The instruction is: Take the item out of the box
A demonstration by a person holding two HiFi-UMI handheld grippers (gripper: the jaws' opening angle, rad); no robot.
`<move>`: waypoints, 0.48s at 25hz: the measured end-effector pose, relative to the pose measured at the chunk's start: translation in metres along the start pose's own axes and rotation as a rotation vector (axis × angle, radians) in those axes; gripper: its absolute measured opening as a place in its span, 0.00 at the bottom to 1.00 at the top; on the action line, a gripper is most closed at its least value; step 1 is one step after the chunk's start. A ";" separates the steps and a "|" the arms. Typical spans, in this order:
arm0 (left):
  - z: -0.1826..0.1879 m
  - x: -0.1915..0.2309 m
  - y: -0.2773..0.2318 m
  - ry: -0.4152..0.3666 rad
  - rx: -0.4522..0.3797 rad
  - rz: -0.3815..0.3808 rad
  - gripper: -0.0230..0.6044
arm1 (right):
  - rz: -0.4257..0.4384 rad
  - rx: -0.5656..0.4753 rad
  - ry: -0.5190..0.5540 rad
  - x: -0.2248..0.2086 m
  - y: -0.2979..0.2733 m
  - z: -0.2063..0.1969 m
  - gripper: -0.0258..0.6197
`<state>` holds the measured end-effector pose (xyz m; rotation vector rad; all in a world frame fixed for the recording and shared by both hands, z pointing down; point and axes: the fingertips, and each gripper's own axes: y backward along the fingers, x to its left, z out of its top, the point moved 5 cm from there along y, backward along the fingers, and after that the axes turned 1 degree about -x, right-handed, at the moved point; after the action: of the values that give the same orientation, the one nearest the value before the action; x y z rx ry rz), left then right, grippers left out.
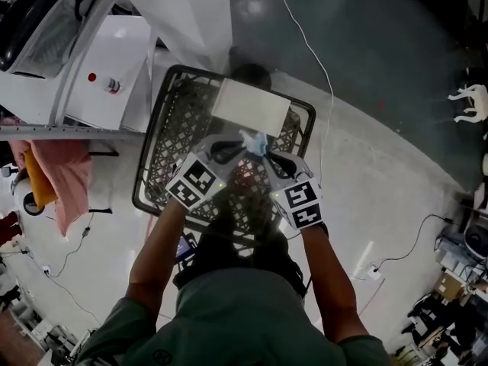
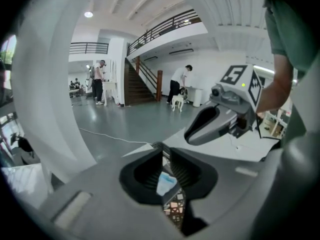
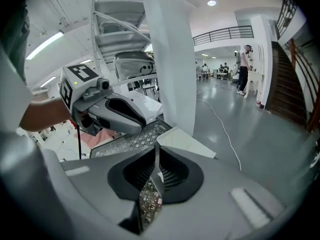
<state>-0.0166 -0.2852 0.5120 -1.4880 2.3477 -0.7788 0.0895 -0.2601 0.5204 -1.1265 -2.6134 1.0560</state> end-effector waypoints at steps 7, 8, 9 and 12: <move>-0.057 0.022 -0.053 0.060 0.102 -0.018 0.14 | 0.041 0.088 -0.017 -0.025 -0.055 -0.041 0.11; -0.064 0.028 -0.060 0.065 0.115 -0.020 0.14 | 0.045 0.101 -0.023 -0.030 -0.065 -0.047 0.12; -0.070 0.033 -0.068 0.069 0.128 -0.023 0.15 | 0.048 0.112 -0.028 -0.034 -0.075 -0.052 0.13; -0.090 0.040 -0.088 0.086 0.163 -0.036 0.17 | 0.054 0.138 -0.039 -0.046 -0.098 -0.068 0.14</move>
<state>-0.0102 -0.3230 0.6383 -1.4584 2.2608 -1.0364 0.0872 -0.3005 0.6414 -1.1624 -2.5070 1.2589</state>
